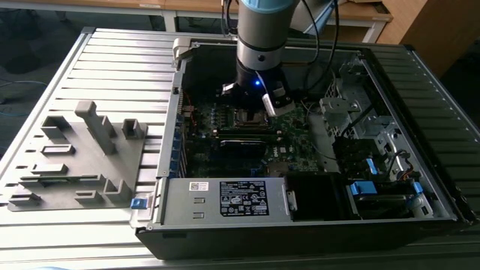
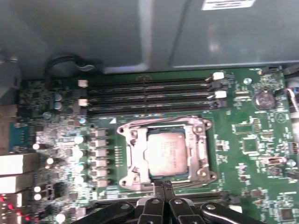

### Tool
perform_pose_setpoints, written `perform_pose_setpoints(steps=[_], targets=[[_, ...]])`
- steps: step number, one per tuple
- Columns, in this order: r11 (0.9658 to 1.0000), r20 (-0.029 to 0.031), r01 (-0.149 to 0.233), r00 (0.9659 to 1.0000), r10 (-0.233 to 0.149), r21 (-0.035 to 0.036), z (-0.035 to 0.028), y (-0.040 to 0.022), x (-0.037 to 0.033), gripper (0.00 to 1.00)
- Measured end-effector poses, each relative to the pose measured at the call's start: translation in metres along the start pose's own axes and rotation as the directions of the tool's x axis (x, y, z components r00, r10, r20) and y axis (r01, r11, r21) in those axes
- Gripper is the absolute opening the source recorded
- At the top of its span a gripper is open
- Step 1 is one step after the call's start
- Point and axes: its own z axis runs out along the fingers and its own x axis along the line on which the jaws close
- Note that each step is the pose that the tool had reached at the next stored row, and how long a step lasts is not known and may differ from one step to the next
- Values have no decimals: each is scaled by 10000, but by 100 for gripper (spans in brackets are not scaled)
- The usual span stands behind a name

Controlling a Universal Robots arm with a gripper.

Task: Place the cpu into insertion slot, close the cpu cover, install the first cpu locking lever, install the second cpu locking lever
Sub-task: 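Install the second cpu locking lever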

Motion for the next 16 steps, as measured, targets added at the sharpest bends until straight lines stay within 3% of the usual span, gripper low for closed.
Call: perform_pose_setpoints(steps=[4,16], targets=[[10000,1,0,10000,0,23,8,27,-51,11],[10000,4,2,10000,-2,54,54,276,-35,11]])
